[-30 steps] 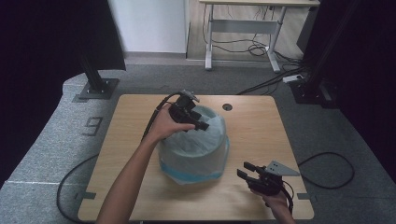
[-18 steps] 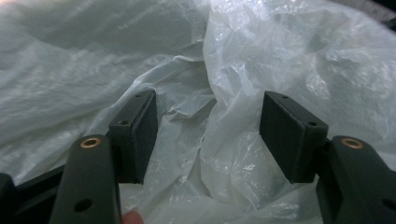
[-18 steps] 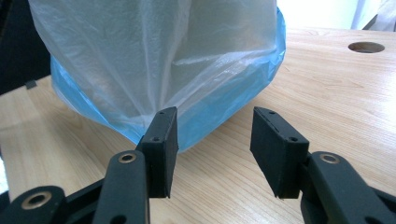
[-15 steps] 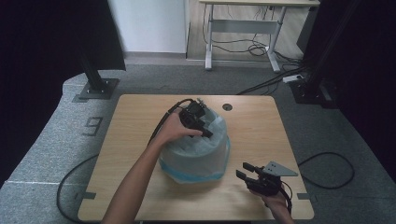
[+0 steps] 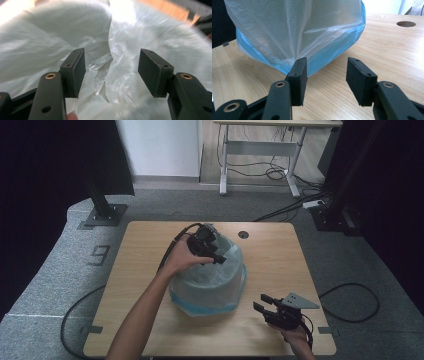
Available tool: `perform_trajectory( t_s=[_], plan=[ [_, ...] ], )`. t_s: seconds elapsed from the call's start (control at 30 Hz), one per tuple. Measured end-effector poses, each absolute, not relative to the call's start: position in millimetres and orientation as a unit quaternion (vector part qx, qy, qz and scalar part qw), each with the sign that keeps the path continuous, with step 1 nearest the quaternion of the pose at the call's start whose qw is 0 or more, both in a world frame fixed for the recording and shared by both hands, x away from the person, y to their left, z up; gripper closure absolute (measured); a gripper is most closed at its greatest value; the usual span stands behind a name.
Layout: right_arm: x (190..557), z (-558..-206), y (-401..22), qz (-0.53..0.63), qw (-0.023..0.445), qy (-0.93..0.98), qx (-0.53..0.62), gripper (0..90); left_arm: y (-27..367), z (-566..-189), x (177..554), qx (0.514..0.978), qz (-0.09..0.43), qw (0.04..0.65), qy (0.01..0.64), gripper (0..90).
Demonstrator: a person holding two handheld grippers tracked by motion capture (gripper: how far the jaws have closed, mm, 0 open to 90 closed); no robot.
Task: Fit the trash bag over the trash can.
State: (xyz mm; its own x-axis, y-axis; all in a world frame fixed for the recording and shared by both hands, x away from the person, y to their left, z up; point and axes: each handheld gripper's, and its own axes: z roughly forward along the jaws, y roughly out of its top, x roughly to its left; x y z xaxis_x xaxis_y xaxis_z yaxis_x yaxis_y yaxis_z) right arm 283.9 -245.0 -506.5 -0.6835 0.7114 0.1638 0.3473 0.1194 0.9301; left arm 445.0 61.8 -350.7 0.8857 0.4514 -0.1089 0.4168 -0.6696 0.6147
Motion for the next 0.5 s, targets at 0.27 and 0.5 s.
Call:
perform_trajectory(
  t_s=[0.27,0.5],
  plan=[
    [283.9,-506.6,-245.2,0.556,0.163,0.73,0.364,50.3,94.5,-334.9,419.0,0.907,0.029,0.35,0.23,38.1],
    [282.8,-507.7,-242.9,0.553,0.163,0.732,0.362,50.3,102.3,-342.7,409.0,0.921,0.042,0.311,0.23,37.9]
  ],
)
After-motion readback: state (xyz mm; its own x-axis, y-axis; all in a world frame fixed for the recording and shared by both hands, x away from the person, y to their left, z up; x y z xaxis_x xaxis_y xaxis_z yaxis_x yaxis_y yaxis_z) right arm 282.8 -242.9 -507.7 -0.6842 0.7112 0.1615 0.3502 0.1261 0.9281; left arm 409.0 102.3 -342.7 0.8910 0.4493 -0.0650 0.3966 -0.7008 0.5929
